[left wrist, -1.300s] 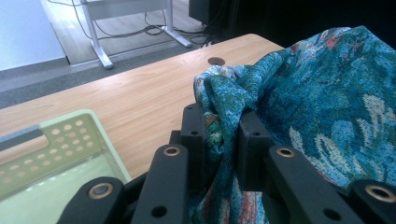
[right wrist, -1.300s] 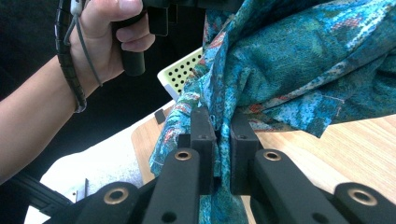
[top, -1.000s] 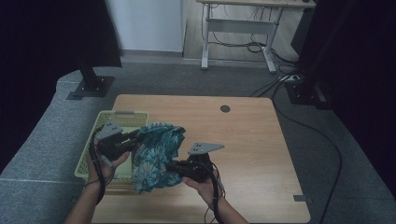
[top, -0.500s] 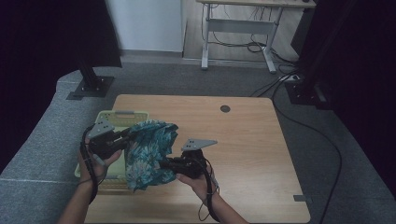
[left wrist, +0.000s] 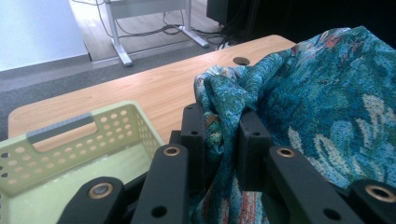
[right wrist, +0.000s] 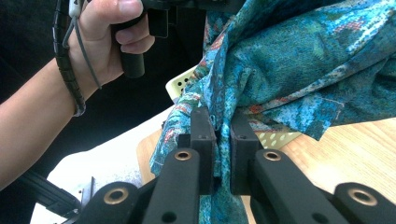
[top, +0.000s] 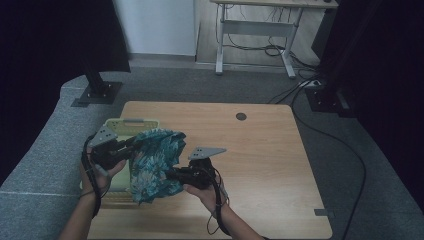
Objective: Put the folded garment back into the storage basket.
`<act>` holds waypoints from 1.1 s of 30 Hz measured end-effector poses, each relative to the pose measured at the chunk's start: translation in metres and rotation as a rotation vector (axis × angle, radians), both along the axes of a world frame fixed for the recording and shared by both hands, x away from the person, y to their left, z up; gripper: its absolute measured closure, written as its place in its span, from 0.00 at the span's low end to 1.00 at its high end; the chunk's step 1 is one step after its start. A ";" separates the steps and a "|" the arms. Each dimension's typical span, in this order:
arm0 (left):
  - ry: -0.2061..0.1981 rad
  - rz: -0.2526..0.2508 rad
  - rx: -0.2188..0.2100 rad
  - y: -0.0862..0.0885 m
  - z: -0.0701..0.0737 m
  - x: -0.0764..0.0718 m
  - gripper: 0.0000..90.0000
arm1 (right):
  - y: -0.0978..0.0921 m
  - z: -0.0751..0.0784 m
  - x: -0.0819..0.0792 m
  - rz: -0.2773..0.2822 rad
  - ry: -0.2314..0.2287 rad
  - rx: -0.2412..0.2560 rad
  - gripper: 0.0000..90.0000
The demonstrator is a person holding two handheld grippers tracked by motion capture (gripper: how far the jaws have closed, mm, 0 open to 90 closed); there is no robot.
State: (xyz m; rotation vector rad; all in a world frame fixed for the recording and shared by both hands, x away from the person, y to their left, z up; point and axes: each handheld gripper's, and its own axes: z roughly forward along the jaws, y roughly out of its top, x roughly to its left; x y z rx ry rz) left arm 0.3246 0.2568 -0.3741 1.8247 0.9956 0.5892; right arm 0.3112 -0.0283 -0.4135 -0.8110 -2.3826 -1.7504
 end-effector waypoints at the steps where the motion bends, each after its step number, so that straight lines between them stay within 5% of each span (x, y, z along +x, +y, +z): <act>1: 0.002 0.000 -0.003 0.001 -0.001 0.000 0.85 | 0.001 0.000 0.000 0.000 0.001 -0.001 0.91; 33: -0.007 0.031 -0.002 0.020 0.008 0.003 0.84 | 0.019 0.009 0.010 0.010 0.002 0.009 0.91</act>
